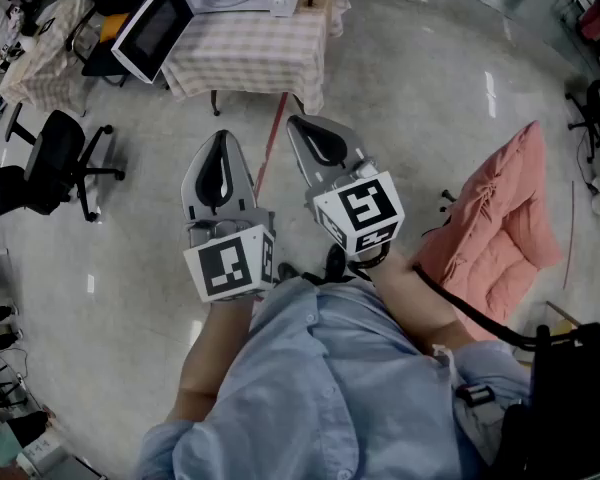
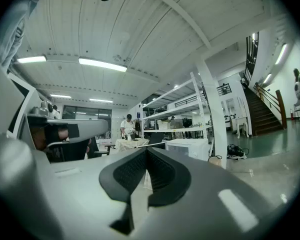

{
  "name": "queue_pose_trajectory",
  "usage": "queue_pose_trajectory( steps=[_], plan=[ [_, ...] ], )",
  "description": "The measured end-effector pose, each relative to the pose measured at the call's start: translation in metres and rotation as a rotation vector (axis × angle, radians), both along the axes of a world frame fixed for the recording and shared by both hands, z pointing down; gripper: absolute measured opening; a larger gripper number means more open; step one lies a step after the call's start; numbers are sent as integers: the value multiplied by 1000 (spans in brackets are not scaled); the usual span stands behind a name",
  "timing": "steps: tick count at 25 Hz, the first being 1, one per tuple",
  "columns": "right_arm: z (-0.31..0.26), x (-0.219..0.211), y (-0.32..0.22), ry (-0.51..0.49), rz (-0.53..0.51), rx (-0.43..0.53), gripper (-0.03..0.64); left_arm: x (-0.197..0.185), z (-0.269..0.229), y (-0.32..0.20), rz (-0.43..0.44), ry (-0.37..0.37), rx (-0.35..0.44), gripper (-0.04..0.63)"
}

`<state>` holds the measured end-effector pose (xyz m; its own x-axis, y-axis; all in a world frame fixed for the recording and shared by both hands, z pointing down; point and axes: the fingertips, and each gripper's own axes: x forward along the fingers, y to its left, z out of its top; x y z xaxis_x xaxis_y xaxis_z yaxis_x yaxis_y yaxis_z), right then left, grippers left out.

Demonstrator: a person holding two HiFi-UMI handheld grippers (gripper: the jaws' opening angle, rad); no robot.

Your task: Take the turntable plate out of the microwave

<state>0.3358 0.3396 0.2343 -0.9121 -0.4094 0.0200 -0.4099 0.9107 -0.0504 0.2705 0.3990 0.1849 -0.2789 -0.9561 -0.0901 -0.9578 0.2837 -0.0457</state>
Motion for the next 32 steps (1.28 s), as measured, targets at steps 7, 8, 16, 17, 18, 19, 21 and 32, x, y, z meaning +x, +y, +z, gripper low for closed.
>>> queue_pose_trajectory(
  steps=[7, 8, 16, 17, 18, 19, 21, 32],
  plan=[
    [1, 5, -3, -12, -9, -11, -9, 7, 1, -5, 0, -7, 0, 8],
    [1, 6, -4, -12, -11, -14, -8, 9, 1, -7, -1, -7, -3, 8],
    [1, 23, -20, -58, -45, -55, -8, 29, 2, -26, -11, -11, -23, 8],
    [0, 25, -23, -63, -50, -58, -8, 31, 2, -29, -14, -12, -21, 8],
    [0, 28, -26, -66, -56, -59, -8, 34, 3, -32, -17, -13, -19, 8],
    [0, 30, -29, -69, -62, -61, -8, 36, 4, -35, -20, -14, -19, 8],
    [1, 36, -32, -72, -72, -67, -8, 41, 6, -39, -27, -17, -23, 8],
    [17, 33, -50, -54, -100, -116, -8, 45, 14, -61, -43, -11, -69, 8]
  ],
)
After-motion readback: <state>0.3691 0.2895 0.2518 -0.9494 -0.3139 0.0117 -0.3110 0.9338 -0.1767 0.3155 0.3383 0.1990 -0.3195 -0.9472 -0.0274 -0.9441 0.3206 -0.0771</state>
